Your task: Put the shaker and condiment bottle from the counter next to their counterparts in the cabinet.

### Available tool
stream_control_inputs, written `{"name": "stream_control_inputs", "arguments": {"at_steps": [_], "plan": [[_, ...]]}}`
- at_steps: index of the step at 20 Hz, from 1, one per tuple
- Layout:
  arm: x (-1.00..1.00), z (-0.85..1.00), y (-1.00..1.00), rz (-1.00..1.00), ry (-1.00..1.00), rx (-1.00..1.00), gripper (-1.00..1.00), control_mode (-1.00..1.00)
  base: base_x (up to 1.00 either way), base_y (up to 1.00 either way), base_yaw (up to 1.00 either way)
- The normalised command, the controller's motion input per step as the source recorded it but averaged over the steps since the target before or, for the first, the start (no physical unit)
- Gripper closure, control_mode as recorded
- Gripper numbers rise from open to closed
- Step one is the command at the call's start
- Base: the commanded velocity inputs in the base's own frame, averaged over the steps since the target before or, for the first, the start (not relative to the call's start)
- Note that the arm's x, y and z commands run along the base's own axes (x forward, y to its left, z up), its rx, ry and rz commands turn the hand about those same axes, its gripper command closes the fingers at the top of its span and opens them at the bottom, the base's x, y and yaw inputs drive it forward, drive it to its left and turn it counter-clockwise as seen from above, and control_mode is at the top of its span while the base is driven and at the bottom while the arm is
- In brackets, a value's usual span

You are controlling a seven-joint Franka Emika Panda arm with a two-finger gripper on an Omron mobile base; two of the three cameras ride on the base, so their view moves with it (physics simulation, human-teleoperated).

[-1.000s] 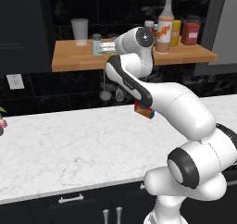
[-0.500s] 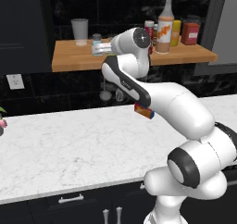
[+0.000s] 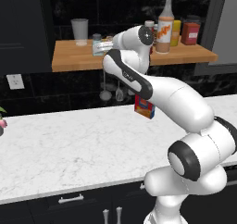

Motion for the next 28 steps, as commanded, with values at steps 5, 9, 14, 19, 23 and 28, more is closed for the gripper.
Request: {"name": "stream_control_inputs", "arguments": {"at_steps": [5, 9, 14, 19, 23, 28], "plan": [[0.00, 0.00, -0.03, 0.00, 0.00, 0.00, 1.00, -1.00, 0.00, 0.00, 0.00], [0.00, 0.00, -0.05, 0.00, 0.00, 0.00, 1.00, -1.00, 0.00, 0.00, 0.00], [0.00, 0.00, 0.00, 0.00, -0.04, 0.00, 1.00, -1.00, 0.00, 0.00, 0.00], [0.00, -0.02, 0.02, 0.01, -0.08, 0.00, -1.00, -1.00, 0.00, 0.00, 0.00], [0.00, -0.05, 0.02, 0.01, -0.09, 0.00, -1.00, -1.00, 0.00, 0.00, 0.00], [-0.01, -0.04, 0.00, 0.01, -0.07, 0.00, -1.00, -1.00, 0.00, 0.00, 0.00]]}}
